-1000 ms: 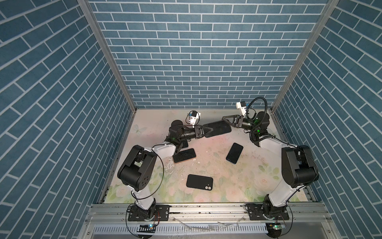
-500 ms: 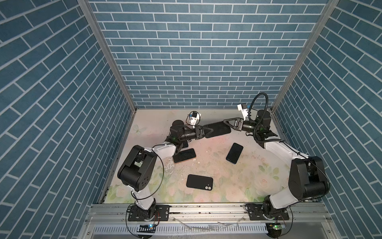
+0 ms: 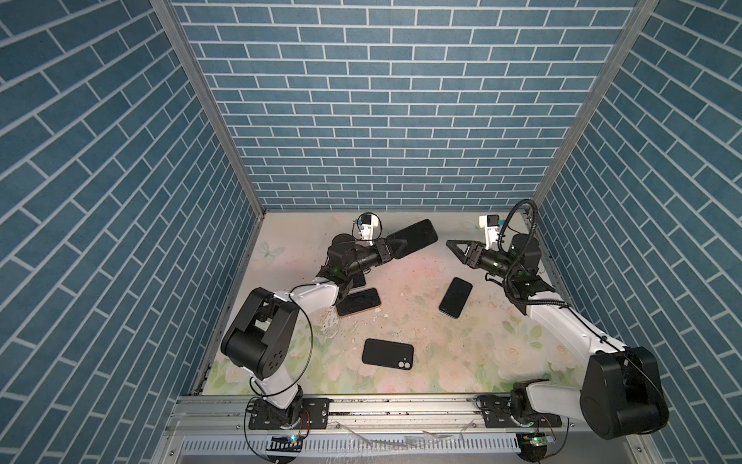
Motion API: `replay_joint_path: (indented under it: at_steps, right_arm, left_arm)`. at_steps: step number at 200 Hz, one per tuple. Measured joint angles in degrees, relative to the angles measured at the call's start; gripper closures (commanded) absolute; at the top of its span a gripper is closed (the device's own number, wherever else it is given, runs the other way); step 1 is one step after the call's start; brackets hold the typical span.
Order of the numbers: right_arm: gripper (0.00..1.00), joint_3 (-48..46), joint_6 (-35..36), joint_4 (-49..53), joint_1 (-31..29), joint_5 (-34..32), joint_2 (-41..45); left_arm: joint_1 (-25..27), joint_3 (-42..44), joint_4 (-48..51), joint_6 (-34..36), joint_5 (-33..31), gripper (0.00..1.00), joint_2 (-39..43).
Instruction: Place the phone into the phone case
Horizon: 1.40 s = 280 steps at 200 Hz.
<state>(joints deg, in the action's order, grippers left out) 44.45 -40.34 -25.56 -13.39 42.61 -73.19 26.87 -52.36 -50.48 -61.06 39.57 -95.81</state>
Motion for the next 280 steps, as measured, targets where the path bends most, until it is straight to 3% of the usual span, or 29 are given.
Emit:
replay_joint_path:
  at_steps: [36, 105, 185, 228, 280]
  right_arm:
    - [0.56, -3.28, -5.07, -6.84, -1.77, -2.25, -0.35]
    - [0.47, -9.14, -18.18, -27.52, -12.35, -15.19, -6.19]
    - [0.44, -7.78, -26.88, -38.49, -12.87, -19.71, -14.53]
    - [0.52, -3.39, -28.98, -41.88, -12.98, -19.17, -18.32]
    - [0.69, -0.15, -31.91, -45.22, -13.97, -18.4, -22.62]
  left_arm:
    - [0.48, 0.0, -2.8, -2.58, -3.37, 0.99, -1.68]
    - [3.54, 0.9, -10.27, -8.66, -9.44, 1.0, -5.4]
    - [5.33, 3.21, -18.47, -12.02, -14.27, 1.0, -5.46]
    - [6.54, 3.21, -20.09, -12.55, -14.71, 0.99, -5.46]
    - [6.82, 3.21, -20.57, -12.72, -15.32, 0.96, -5.46]
